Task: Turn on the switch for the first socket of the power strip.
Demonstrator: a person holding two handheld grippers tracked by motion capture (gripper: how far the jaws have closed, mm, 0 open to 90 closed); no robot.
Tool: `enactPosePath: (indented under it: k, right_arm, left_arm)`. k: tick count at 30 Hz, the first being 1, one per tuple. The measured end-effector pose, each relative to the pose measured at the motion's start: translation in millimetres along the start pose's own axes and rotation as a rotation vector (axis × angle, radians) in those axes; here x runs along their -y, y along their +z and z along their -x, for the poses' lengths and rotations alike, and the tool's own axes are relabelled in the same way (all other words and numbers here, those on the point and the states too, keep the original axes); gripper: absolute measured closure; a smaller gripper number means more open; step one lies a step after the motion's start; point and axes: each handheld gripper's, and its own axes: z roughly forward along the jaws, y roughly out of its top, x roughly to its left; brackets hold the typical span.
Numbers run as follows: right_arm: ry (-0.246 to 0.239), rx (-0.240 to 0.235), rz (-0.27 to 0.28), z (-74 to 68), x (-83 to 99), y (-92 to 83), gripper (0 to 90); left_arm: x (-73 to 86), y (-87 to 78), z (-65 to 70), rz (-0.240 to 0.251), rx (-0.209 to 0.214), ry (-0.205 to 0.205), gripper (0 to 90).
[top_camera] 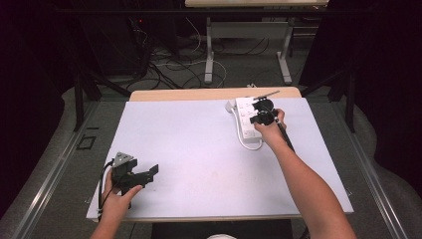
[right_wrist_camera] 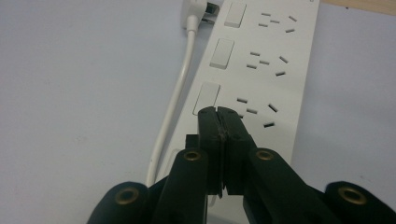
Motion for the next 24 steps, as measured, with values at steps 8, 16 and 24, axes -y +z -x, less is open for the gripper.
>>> enactPosePath:
  k: [8,16,24]
  right_arm:
    - [-0.015,-0.021,0.02,2.9,9.2,-9.4,87.7]
    - [-0.027,-0.053,0.043,4.4,20.1,-20.4,83.8]
    - [-0.045,-0.084,0.058,0.9,31.3,-30.8,78.7]
  left_arm:
    - [0.1,0.7,0.5,0.002,0.0,-0.001,10.2]
    - [0.1,0.8,0.8,0.001,-0.002,0.0,10.3]
    - [0.0,0.8,1.5,-0.002,-0.004,0.004,10.5]
